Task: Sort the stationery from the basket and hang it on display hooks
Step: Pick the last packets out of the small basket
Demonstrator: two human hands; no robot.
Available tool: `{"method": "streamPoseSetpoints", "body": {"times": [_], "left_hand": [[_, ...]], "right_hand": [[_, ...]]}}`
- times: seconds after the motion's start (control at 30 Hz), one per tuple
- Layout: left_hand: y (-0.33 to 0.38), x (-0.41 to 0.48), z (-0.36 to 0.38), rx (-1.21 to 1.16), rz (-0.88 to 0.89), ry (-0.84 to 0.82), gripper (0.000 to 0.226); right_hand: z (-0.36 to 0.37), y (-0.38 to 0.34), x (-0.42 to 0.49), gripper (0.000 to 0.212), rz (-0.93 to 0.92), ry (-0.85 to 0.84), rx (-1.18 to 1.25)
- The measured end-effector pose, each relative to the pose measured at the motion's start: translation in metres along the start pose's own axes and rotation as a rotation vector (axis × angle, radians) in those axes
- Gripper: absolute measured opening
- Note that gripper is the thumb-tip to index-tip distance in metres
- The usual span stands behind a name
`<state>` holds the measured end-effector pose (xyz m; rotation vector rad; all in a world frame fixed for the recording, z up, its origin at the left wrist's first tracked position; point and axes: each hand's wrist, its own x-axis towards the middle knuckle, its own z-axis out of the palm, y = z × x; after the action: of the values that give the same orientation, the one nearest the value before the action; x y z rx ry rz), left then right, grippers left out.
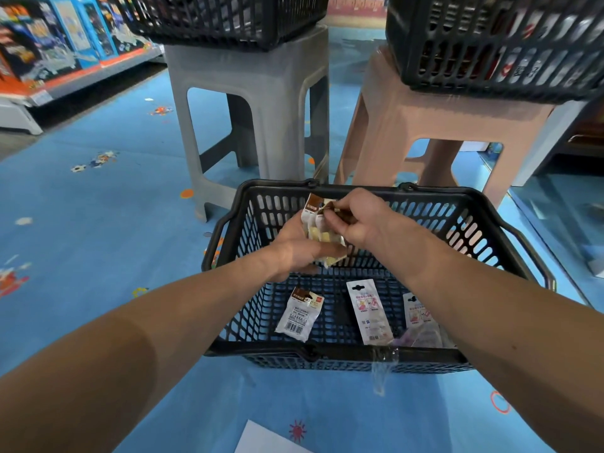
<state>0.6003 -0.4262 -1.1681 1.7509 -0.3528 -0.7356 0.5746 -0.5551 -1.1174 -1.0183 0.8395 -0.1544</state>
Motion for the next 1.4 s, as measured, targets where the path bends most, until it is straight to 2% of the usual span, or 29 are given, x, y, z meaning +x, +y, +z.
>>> {"method": "streamPoseSetpoints", "body": {"times": [0.1, 0.17, 0.23, 0.27, 0.33, 0.4, 0.5, 0.53, 0.6, 0.67, 0.73, 0.8, 0.9, 1.0, 1.07, 1.13, 1.23, 1.3, 1.4], "left_hand": [[0.001, 0.002, 0.0, -0.063, -0.019, 0.083, 0.051], [-0.001, 0.002, -0.006, -0.135, -0.063, 0.061, 0.051], [-0.004, 0.0, -0.011, -0.203, -0.087, 0.026, 0.049], [-0.005, 0.0, -0.013, -0.234, -0.091, 0.01, 0.047], [-0.002, -0.002, -0.01, -0.271, -0.095, -0.011, 0.048], [0.0, 0.0, -0.005, -0.275, -0.103, 0.016, 0.061], [-0.004, 0.008, -0.006, -0.269, -0.16, 0.07, 0.091], [-0.008, 0.011, -0.009, -0.253, -0.194, 0.082, 0.095], [-0.012, 0.012, -0.011, -0.148, -0.257, 0.112, 0.086], [-0.019, 0.014, -0.01, -0.045, -0.353, 0.108, 0.08], [-0.028, 0.019, -0.007, 0.025, -0.444, 0.133, 0.092], [-0.042, 0.027, -0.005, 0.097, -0.522, 0.196, 0.102], [-0.058, 0.038, -0.006, 0.275, -0.609, 0.238, 0.101], [-0.065, 0.047, -0.003, 0.381, -0.654, 0.212, 0.1], [-0.069, 0.051, 0.001, 0.42, -0.667, 0.201, 0.103], [-0.081, 0.058, 0.0, 0.443, -0.68, 0.177, 0.11], [-0.091, 0.062, 0.0, 0.401, -0.676, 0.169, 0.12], [-0.092, 0.062, 0.0, 0.38, -0.667, 0.166, 0.118], [-0.08, 0.056, 0.001, 0.339, -0.652, 0.161, 0.109]], "right_hand": [[-0.001, -0.002, -0.005, 0.02, -0.046, -0.059, -0.065], [-0.003, -0.002, -0.005, 0.015, -0.144, 0.019, -0.214], [-0.005, 0.002, 0.002, 0.044, -0.217, 0.099, -0.408], [-0.007, 0.007, 0.007, 0.059, -0.194, 0.104, -0.461], [-0.003, 0.017, 0.009, 0.055, -0.037, -0.081, -0.402], [0.001, 0.024, 0.0, 0.056, 0.081, -0.242, -0.321], [-0.002, 0.033, 0.005, 0.054, 0.109, -0.379, -0.342], [-0.004, 0.035, 0.007, 0.051, 0.103, -0.407, -0.39], [-0.007, 0.044, 0.015, 0.042, 0.054, -0.349, -0.616], [-0.007, 0.063, 0.027, 0.03, -0.058, -0.221, -0.858], [-0.009, 0.08, 0.041, 0.022, -0.08, -0.216, -1.028], [-0.015, 0.089, 0.046, 0.02, -0.009, -0.317, -1.24], [-0.019, 0.105, 0.06, 0.026, -0.036, -0.445, -1.699], [-0.02, 0.127, 0.078, 0.017, 0.018, -0.57, -1.915], [-0.021, 0.138, 0.086, 0.026, 0.077, -0.679, -2.009], [-0.018, 0.141, 0.086, 0.026, 0.049, -0.698, -1.971], [-0.018, 0.145, 0.089, 0.012, -0.029, -0.694, -1.81], [-0.018, 0.144, 0.089, 0.025, -0.052, -0.624, -1.712], [-0.021, 0.131, 0.086, 0.032, 0.054, -0.526, -1.513]]}}
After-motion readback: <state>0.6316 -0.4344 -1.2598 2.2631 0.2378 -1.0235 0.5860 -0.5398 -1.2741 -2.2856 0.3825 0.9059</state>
